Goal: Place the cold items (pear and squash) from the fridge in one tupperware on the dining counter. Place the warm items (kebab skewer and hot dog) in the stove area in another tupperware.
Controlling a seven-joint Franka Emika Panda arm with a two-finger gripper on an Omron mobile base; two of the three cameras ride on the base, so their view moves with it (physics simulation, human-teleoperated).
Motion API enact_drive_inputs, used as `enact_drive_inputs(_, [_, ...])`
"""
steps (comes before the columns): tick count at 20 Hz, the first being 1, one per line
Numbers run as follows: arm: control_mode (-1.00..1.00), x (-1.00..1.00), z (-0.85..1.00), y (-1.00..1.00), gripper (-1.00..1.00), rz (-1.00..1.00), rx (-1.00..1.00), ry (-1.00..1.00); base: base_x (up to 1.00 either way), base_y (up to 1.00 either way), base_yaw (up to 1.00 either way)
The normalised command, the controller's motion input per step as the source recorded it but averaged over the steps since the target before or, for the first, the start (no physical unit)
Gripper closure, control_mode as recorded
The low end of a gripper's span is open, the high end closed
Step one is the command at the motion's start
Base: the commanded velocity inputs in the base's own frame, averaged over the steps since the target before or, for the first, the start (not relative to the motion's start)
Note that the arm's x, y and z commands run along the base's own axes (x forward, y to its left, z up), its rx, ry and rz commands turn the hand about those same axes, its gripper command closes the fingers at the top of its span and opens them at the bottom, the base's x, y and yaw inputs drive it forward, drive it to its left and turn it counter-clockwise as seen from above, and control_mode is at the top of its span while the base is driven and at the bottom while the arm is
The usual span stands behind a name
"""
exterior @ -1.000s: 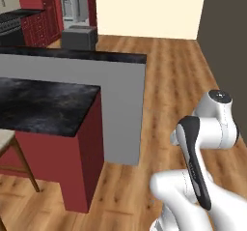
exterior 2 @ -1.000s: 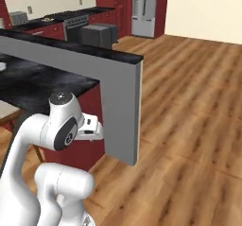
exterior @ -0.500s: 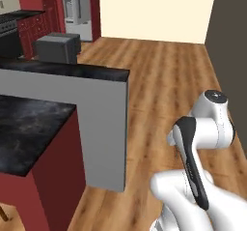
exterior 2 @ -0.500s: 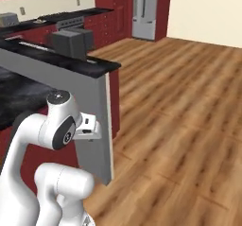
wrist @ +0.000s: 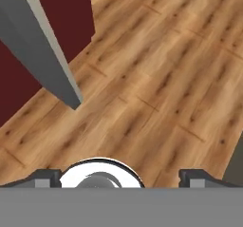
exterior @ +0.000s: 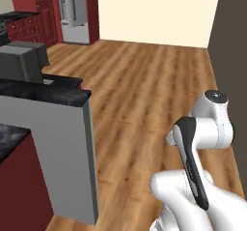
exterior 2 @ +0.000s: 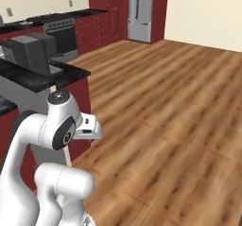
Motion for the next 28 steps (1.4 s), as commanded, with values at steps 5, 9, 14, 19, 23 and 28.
enact_drive_inputs(5, [1.0, 0.0, 0.0, 0.0, -1.0, 0.0, 0.0, 0.0, 0.6, -1.0, 0.3])
enact_drive_inputs(9, [1.0, 0.0, 0.0, 0.0, -1.0, 0.0, 0.0, 0.0, 0.54, -0.84, 0.41])
enact_drive_inputs(14, [1.0, 0.0, 0.0, 0.0, -1.0, 0.0, 0.0, 0.0, 0.85, -0.59, 0.48])
enact_drive_inputs(19, [1.0, 0.0, 0.0, 0.0, -1.0, 0.0, 0.0, 0.0, 1.0, -0.57, 0.48])
enact_drive_inputs(23, [1.0, 0.0, 0.0, 0.0, -1.0, 0.0, 0.0, 0.0, 0.92, -0.85, 0.35])
enact_drive_inputs(28, [1.0, 0.0, 0.0, 0.0, -1.0, 0.0, 0.0, 0.0, 0.83, -0.74, 0.41])
